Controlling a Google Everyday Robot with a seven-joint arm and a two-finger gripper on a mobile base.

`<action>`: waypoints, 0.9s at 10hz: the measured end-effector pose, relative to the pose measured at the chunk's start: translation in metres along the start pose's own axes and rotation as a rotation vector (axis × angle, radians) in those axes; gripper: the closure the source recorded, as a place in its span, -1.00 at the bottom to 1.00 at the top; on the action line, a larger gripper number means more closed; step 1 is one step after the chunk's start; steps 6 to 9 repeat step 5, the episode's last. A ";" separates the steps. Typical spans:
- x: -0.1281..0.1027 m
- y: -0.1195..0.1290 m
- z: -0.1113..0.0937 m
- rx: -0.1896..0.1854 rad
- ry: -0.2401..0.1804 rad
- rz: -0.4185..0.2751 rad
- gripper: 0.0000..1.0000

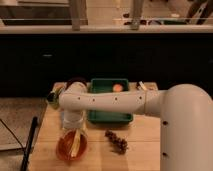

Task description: Place banana in red bowl

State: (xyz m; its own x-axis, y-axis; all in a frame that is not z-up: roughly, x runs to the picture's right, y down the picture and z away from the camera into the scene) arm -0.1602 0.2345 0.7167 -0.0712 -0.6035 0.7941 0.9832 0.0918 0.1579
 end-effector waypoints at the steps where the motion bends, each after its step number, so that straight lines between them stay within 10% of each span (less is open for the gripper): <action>1: 0.001 0.001 -0.002 0.003 0.003 -0.001 -0.60; 9: 0.003 0.007 -0.025 0.023 0.045 0.002 -0.60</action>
